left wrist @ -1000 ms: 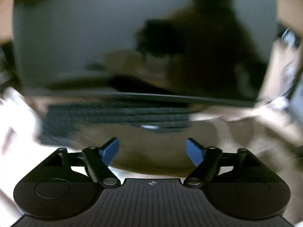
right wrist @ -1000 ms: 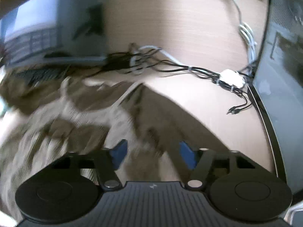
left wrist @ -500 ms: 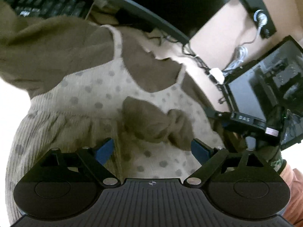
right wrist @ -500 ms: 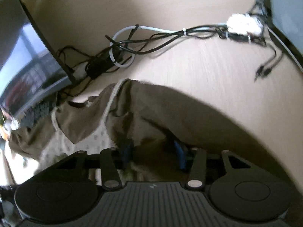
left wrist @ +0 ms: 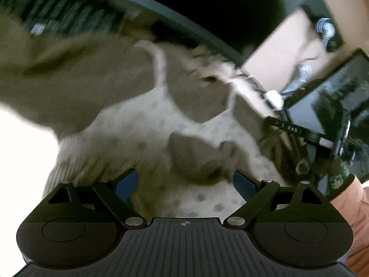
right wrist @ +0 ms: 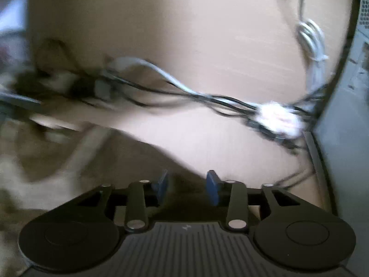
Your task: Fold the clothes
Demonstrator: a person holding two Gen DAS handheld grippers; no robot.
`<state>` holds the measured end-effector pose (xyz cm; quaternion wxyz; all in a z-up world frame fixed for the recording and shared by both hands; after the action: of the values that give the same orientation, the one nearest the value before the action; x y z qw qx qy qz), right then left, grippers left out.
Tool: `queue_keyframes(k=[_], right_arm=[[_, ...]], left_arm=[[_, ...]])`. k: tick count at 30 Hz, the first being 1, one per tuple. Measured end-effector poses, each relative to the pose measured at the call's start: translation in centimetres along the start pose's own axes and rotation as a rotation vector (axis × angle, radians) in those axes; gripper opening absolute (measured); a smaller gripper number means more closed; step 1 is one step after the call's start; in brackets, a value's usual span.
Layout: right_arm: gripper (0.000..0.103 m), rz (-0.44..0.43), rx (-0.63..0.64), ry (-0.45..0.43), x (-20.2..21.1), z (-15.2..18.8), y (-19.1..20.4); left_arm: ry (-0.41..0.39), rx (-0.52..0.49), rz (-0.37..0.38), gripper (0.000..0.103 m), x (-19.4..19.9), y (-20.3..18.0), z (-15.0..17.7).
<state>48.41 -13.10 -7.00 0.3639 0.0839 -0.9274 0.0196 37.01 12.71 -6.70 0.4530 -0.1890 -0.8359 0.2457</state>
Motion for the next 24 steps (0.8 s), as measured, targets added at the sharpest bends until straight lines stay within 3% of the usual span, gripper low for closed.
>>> queue_keyframes(k=[2,5,8,12,16,18,20,24], right_arm=[[0.051,-0.106,-0.003,0.0,0.7,1.0,3.2],[0.051,-0.195,0.036,0.029,1.0,3.3,7.7],[0.051,-0.204,0.072,0.074,1.3,6.6,9.7],[0.051,-0.139,0.15,0.056,3.6,9.2,10.2],[0.053,-0.144,0.155,0.081,5.8,10.9,10.6],[0.053,-0.168,0.108,0.095,6.6,10.4,10.0],[0.054,-0.164,0.077,0.024,8.1,8.1,8.9],[0.055,0.025,0.08,-0.073,8.0,4.0,4.5]], left_arm=[[-0.058,-0.033,0.038,0.094,0.4,-1.4,-2.0],[-0.103,-0.024,0.039,0.095,-0.6,-1.7,-4.5],[-0.064,0.005,0.038,0.095,-2.1,-1.4,-4.3],[0.024,0.005,0.035,0.096,-3.6,-0.7,-1.7],[0.084,0.011,0.055,0.096,-4.3,-0.4,0.5],[0.085,-0.02,0.077,0.096,-3.7,-1.3,0.5],[0.052,-0.075,0.108,0.096,-2.7,-2.7,-0.4],[-0.012,-0.11,0.171,0.098,-2.3,-4.5,-2.9]])
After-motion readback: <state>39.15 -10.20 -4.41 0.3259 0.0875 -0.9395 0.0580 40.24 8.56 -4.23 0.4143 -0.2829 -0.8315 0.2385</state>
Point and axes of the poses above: each gripper's, at about its wrist camera, not at the fingertips, and x roughly against the way its jaws point, y to its left, z to its underside, the point moved 10 cm from there along -x, roughly the way its jaws point, and after that the axes turned 4 degrees about x, right-handed, at the moved point
